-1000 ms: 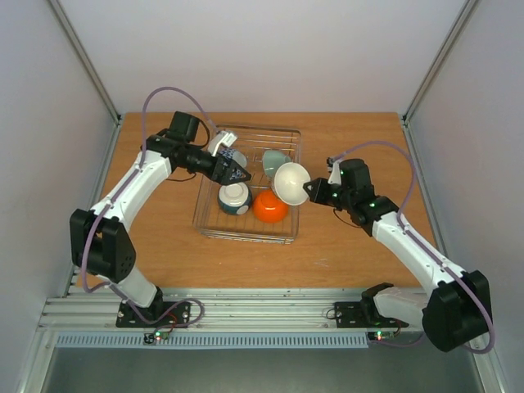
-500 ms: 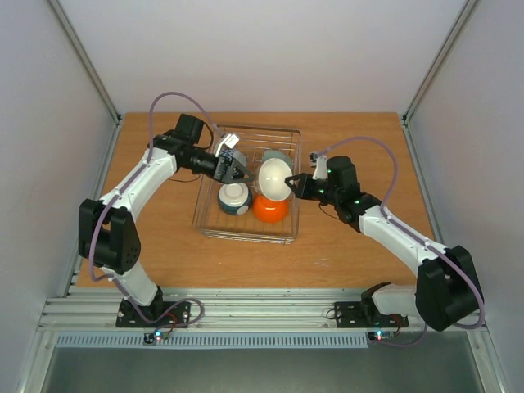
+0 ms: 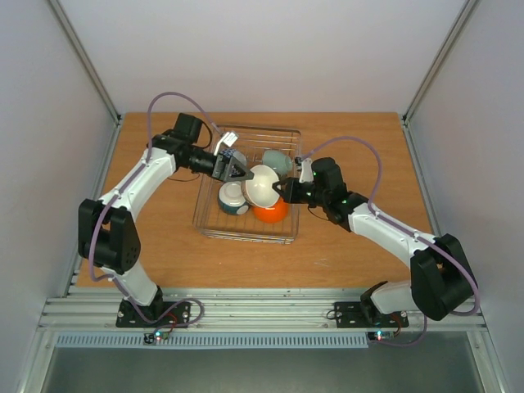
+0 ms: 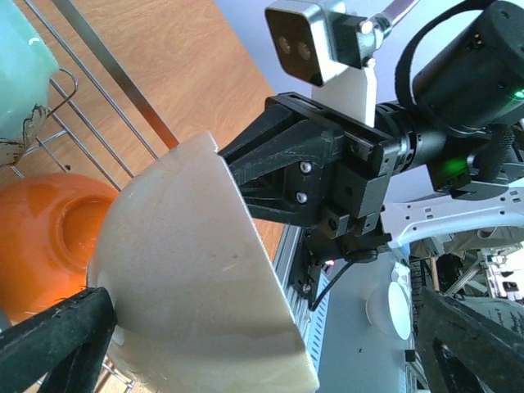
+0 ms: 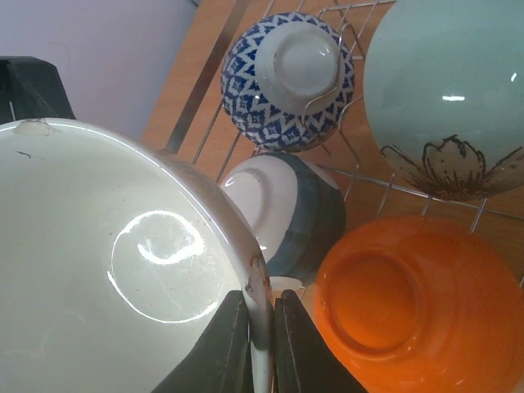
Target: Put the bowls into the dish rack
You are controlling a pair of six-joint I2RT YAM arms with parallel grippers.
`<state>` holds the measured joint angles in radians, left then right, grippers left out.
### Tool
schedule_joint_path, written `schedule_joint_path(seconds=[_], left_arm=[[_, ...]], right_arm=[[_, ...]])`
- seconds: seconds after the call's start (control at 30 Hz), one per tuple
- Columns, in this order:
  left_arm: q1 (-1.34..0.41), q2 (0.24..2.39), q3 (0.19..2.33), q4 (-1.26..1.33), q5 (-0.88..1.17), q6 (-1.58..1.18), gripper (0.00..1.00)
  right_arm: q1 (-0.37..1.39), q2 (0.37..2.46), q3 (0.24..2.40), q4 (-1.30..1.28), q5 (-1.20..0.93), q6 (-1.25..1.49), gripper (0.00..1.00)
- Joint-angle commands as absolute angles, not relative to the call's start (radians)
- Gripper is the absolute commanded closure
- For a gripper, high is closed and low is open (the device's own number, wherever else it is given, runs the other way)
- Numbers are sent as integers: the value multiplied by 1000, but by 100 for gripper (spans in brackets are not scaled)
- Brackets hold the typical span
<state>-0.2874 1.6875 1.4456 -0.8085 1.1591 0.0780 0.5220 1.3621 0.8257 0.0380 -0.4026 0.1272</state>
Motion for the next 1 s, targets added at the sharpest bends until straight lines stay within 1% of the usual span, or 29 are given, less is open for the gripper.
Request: schedule_joint_path(seconds=[0.0, 0.13, 0.27, 0.33, 0.67, 0.83, 0.87, 0.97], left_arm=[[-292, 1709, 1463, -826, 1132, 90, 1], [-295, 1735, 1470, -842, 1101, 100, 1], [-306, 1745, 1471, -844, 1010, 102, 0], [-314, 1755, 1474, -851, 1000, 104, 1], [-354, 1818, 1527, -961, 1158, 181, 1], [-360, 1855, 1548, -1004, 1201, 216, 1], [-362, 1859, 1554, -1018, 1207, 227, 2], [-364, 1859, 1565, -1038, 1209, 255, 14]], right_arm=[[535, 1318, 883, 150, -407, 121, 99], [537, 1308, 886, 150, -410, 117, 99], [538, 1295, 883, 141, -408, 117, 99], [542, 1290, 879, 142, -406, 117, 99], [546, 1296, 876, 160, -400, 115, 99], [545, 1292, 872, 160, -396, 109, 99], [546, 1292, 871, 160, -395, 110, 99], [546, 1295, 868, 160, -393, 109, 99]])
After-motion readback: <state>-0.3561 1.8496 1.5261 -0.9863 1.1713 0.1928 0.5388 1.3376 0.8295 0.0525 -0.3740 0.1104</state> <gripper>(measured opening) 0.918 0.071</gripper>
